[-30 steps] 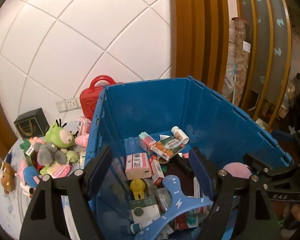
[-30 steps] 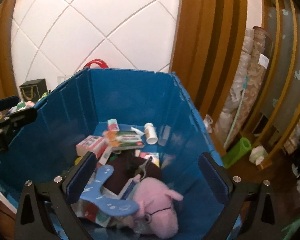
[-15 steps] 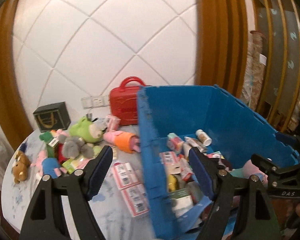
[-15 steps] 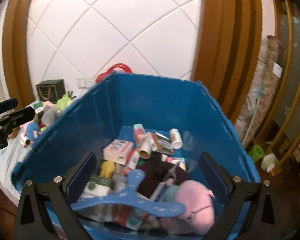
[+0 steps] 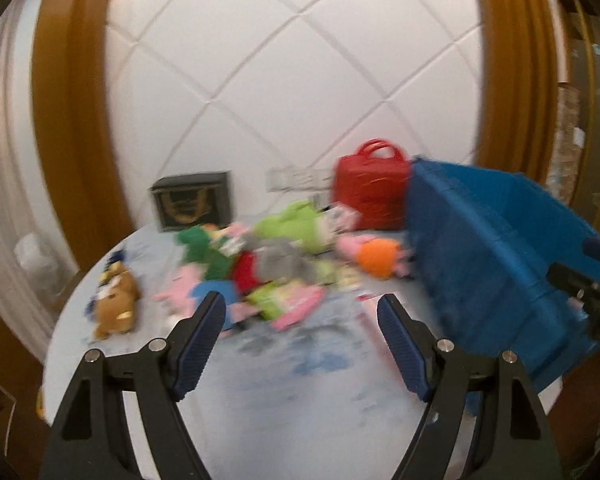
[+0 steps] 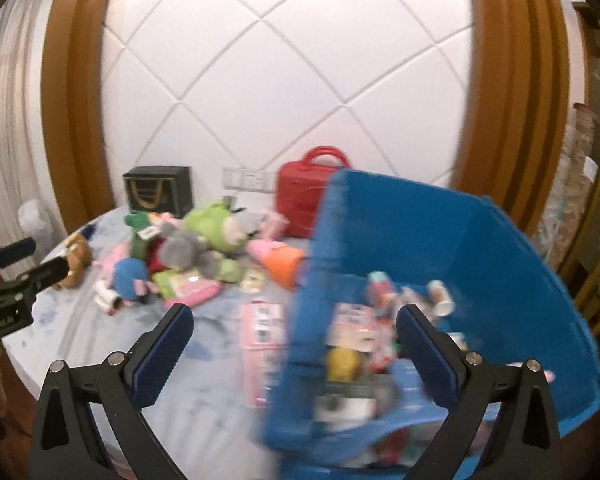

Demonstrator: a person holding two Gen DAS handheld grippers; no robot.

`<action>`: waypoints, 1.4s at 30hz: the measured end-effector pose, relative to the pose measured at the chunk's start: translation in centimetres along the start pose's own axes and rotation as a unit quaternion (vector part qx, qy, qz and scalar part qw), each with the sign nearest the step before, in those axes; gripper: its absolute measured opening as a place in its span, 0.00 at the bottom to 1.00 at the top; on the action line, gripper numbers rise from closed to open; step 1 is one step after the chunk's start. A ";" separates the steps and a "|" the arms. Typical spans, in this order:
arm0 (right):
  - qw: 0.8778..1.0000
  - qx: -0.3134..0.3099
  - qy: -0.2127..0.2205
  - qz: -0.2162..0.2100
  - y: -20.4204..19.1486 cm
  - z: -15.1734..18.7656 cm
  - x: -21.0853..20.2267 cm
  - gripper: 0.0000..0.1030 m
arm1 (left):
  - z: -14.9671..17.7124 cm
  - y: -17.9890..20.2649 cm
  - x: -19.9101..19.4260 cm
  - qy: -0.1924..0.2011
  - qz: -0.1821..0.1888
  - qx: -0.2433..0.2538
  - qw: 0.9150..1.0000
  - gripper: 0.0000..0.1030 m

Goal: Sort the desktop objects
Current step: 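Withdraw both tools from the crate back over the table, then grasp the brown teddy bear with left tool while right tool closes on it too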

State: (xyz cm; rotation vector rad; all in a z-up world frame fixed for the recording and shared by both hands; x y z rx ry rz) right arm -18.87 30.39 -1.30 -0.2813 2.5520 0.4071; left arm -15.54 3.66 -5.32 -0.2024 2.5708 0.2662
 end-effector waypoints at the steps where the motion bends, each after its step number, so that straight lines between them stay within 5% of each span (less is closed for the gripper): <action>1: 1.000 0.000 -0.004 -0.005 -2.2 -0.4 0.6 1.00 | 0.3 -2.5 0.2 -0.006 -0.009 -0.002 1.000 0.76; 7: 0.998 -0.003 -0.032 -0.045 -11.8 -1.3 4.0 1.00 | 2.2 -13.7 1.9 -0.048 -0.065 -0.031 0.996 0.76; 15: 0.992 -0.031 -0.081 -0.093 -20.3 -1.6 10.2 1.00 | 3.9 -23.2 5.6 -0.090 -0.109 -0.089 0.986 0.76; 32: 0.958 -0.101 -0.127 -0.236 -33.8 -5.9 26.3 1.00 | 3.9 -34.1 18.5 -0.151 -0.182 -0.195 0.952 0.76; 39: 0.952 -0.128 -0.142 -0.240 -39.0 -7.2 31.8 1.00 | 4.7 -37.1 28.6 -0.176 -0.168 -0.215 0.946 0.76; 42: 0.950 -0.139 -0.149 -0.237 -41.0 -7.6 34.1 1.00 | 5.6 -38.6 31.4 -0.185 -0.187 -0.212 0.941 0.66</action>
Point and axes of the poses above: each gripper's, at about its wrist camera, not at the fingertips, and x roughly the way its jaws point, y to its right, z to its underside, the point moved 7 cm from there along x, roughly the way its jaws point, and after that the axes turned 10 degrees about -x, right-handed, at the moved point
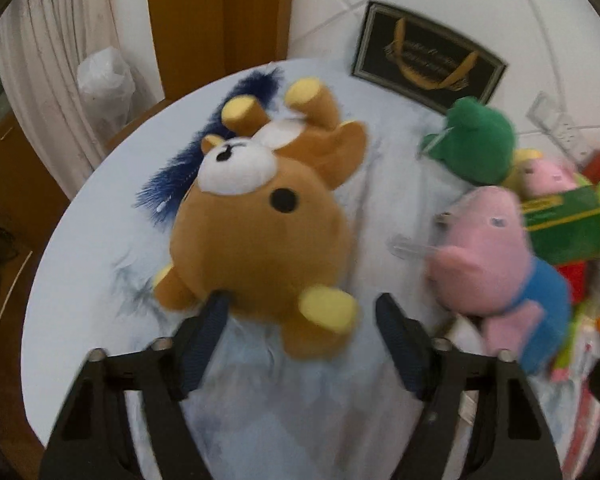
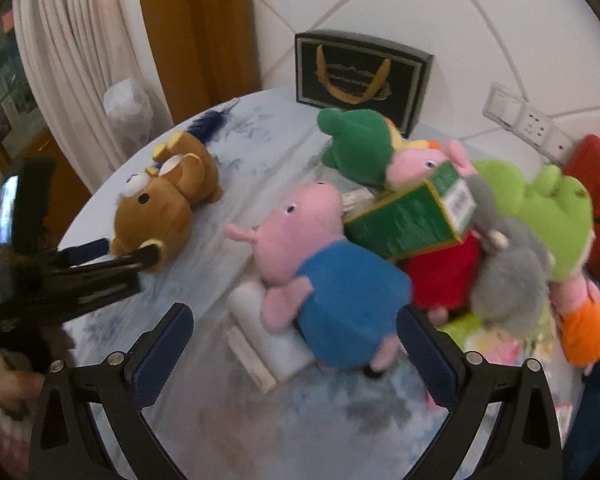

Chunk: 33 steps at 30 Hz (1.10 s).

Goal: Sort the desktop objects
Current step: 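Grasp the brown teddy bear with left tool while right tool closes on it too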

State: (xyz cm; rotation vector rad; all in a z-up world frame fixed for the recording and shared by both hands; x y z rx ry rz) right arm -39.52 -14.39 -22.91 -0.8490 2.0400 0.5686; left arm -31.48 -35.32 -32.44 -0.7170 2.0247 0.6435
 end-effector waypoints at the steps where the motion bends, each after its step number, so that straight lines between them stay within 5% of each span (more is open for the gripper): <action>1: 1.000 -0.003 -0.005 0.000 -0.3 -0.4 0.9 1.00 | 0.0 -0.4 0.5 0.003 -0.012 0.007 1.000 0.66; 6: 0.999 -0.026 -0.019 -0.009 -2.8 -2.4 4.0 1.00 | 0.8 -3.5 0.1 0.004 -0.005 0.028 1.000 0.65; 12: 0.997 -0.059 -0.017 -0.051 -7.2 -4.9 5.9 1.00 | 1.7 -11.4 1.1 -0.013 -0.081 0.015 0.997 0.64; 15: 0.995 -0.074 -0.013 -0.066 -9.2 -5.6 6.4 0.99 | 1.2 -13.4 0.1 -0.019 -0.078 0.000 0.997 0.61; 18: 0.995 -0.071 -0.015 -0.073 -10.0 -6.0 7.2 0.79 | 0.5 -11.9 -2.9 -0.005 -0.037 0.005 0.999 0.61; 23: 0.995 -0.061 -0.017 -0.072 -9.2 -6.8 7.3 0.77 | 0.1 -7.7 -5.0 -0.010 0.017 0.001 1.000 0.68; 29: 0.996 -0.048 -0.017 -0.074 -7.8 -8.0 7.6 0.86 | -0.6 -4.3 0.0 -0.040 -0.017 0.007 0.999 0.71; 33: 0.995 -0.051 -0.026 -0.087 -7.9 -8.6 9.2 1.00 | -1.1 -4.1 1.5 -0.039 -0.008 0.008 0.999 0.85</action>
Point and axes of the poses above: each gripper's, at about its wrist camera, not at the fingertips, and x roughly the way its jaws point, y to its right, z to its underside, the point moved 7 cm from there along x, roughly the way its jaws point, and after that the axes turned 10 degrees about -x, right-handed, at the moved point
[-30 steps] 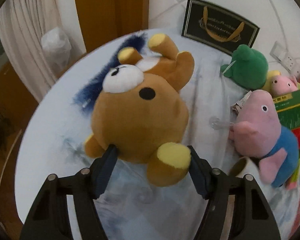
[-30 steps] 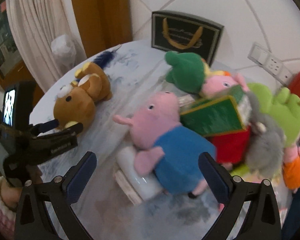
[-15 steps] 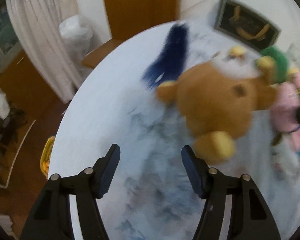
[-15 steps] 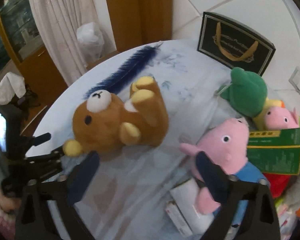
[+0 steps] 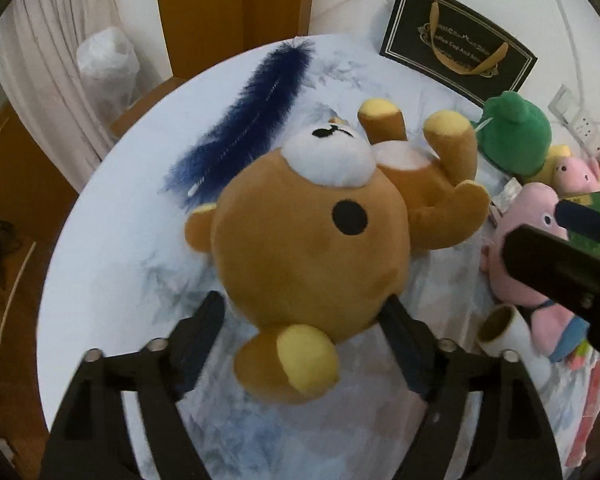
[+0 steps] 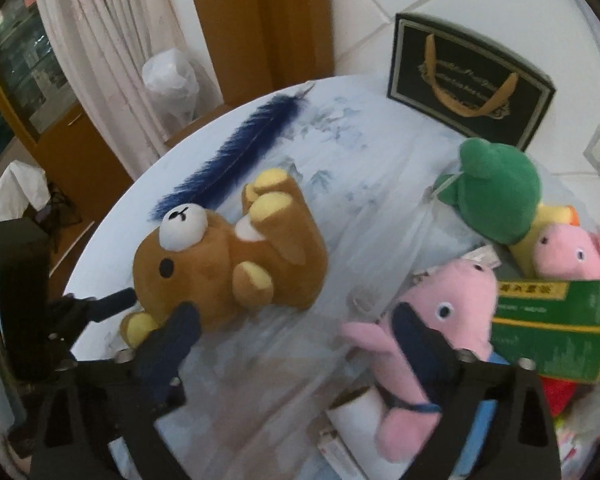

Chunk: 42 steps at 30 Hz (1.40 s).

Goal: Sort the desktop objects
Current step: 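Grasp the brown teddy bear with left tool while right tool closes on it too, then carry the brown teddy bear over the crate and release it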

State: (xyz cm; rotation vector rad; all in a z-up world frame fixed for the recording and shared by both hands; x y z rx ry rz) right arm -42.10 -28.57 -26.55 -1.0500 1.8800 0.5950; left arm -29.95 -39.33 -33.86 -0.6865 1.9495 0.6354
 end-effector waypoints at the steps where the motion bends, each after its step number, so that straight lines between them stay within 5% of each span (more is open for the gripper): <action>1: 1.000 -0.001 -0.002 -0.006 -0.1 -0.3 0.7 1.00 | -0.2 0.0 0.2 0.002 -0.003 0.002 1.000 0.91; 10: 0.999 -0.016 -0.034 -0.020 0.4 -2.1 6.9 1.00 | -0.5 0.5 3.5 -0.029 0.006 0.006 1.000 0.93; 15: 0.998 -0.004 -0.033 -0.052 1.2 -1.8 8.7 0.99 | -0.7 0.5 4.2 -0.020 0.015 0.010 1.000 0.85; 17: 0.997 -0.004 -0.025 -0.069 1.0 -2.0 8.7 0.83 | -0.9 0.6 3.9 -0.009 0.014 0.014 1.000 0.81; 18: 0.996 -0.005 -0.020 -0.086 0.7 -2.1 8.5 0.66 | -1.0 0.6 3.7 -0.008 0.015 0.014 1.000 0.80; 22: 0.998 -0.029 -0.012 -0.057 -0.5 -2.3 7.2 0.61 | -0.7 0.6 2.7 -0.003 0.018 0.019 1.000 0.78; 32: 0.998 -0.031 0.051 -0.031 -1.1 -1.6 -1.7 0.60 | 0.1 3.0 -5.8 0.070 0.042 0.048 0.995 0.78; 42: 0.991 -0.023 0.128 0.031 0.2 2.1 -14.7 0.60 | 3.4 8.7 -16.2 0.140 0.092 0.100 0.981 0.78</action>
Point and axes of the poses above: each gripper's, at about its wrist camera, not at the fingertips, and x roughly the way its jaws point, y to its right, z to its underside, the point moved 7 cm from there along x, roughly the way its jaws point, and after that the axes turned 10 degrees about -x, right-handed, at the moved point
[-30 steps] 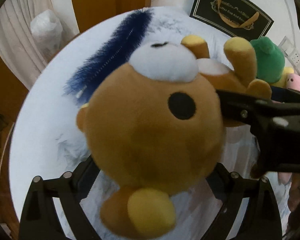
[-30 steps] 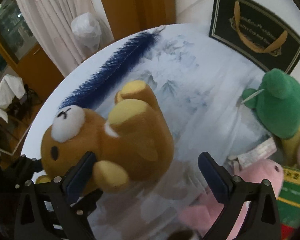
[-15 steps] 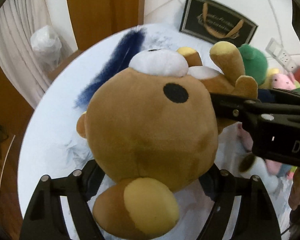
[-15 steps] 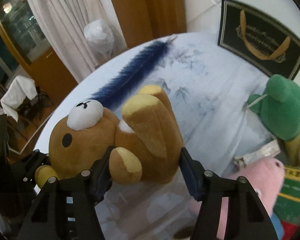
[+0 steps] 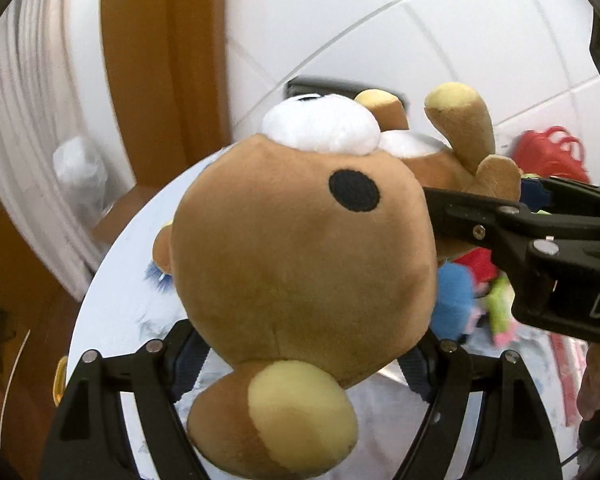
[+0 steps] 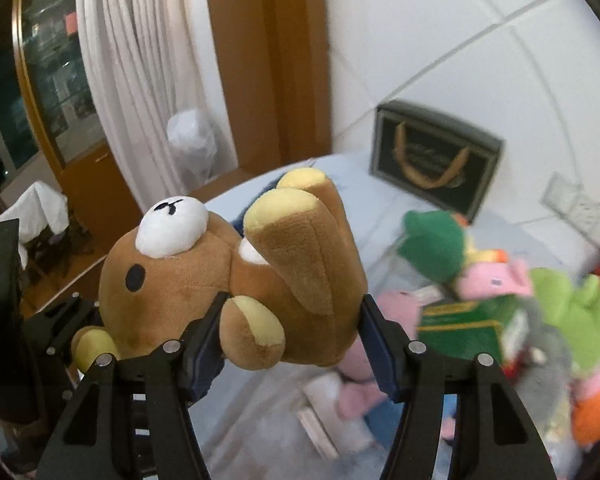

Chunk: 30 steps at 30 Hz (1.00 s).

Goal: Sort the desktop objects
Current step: 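Carry the brown teddy bear over the crate and release it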

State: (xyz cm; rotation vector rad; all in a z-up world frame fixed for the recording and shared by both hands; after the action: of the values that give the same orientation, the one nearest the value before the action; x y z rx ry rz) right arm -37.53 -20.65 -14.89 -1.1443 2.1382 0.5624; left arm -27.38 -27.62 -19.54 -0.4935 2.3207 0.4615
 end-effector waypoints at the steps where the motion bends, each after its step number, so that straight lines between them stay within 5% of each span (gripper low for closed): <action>1: 1.000 0.003 0.006 0.010 0.2 0.1 -1.5 0.60 | -0.1 0.9 -1.0 0.006 0.010 0.008 1.000 0.78; 10: 0.986 0.067 0.047 0.146 2.3 3.6 -16.6 0.60 | 1.1 9.8 -9.3 0.049 0.129 0.113 0.984 0.78; 21: 0.940 0.158 0.060 0.296 5.3 12.9 -33.5 0.60 | 7.6 24.8 -18.7 0.058 0.269 0.224 0.935 0.78; 30: 0.902 0.199 0.076 0.376 10.8 22.3 -47.0 0.61 | 13.7 40.4 -25.1 0.078 0.327 0.270 0.902 0.78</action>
State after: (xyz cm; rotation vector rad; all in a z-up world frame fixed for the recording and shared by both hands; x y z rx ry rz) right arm -19.65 25.87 3.42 -0.1069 2.6485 0.3271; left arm -21.61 18.90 -3.73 0.5544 2.5923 0.0533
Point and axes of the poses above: each gripper's, at about its wrist camera, not at the fingertips, and x roughly the way its jaws point, y to its right, z to its underside, the point moved 7 cm from there along x, roughly the way its jaws point, and after that the axes turned 10 degrees about -x, right-handed, at the moved point
